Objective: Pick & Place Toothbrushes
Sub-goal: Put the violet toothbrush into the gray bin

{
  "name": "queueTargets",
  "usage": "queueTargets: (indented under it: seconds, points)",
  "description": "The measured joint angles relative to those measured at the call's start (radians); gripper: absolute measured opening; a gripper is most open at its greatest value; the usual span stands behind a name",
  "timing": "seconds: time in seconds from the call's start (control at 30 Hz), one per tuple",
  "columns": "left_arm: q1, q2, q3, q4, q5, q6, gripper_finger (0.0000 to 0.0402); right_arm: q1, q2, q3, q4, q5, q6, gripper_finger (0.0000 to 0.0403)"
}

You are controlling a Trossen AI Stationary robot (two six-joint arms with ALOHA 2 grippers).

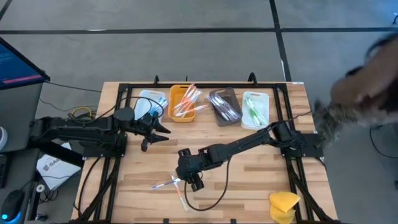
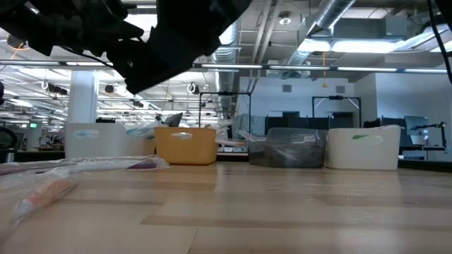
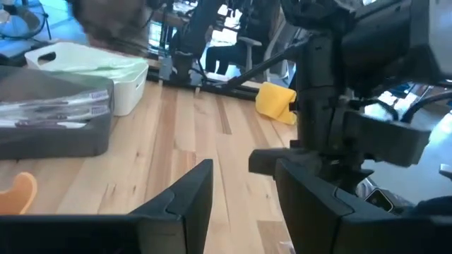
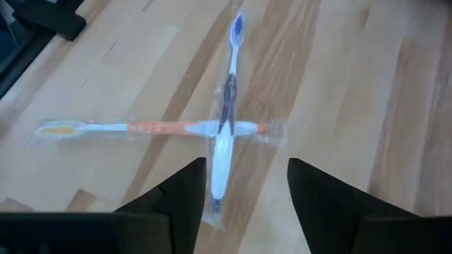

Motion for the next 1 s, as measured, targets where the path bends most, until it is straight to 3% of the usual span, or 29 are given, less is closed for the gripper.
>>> queueTargets:
  seconds: [0.47, 1.0]
  points:
    - [0.0, 0.005, 0.0, 0.03, 0.001, -0.012, 0.015, 0.01, 0.117, 0.017, 0.013, 0.0, -0.055, 0.0206]
    - [0.0, 0.005, 0.0, 0.03, 0.001, -0.011, 0.015, 0.014, 0.112, 0.045, 0.005, -0.001, -0.052, 0.0205]
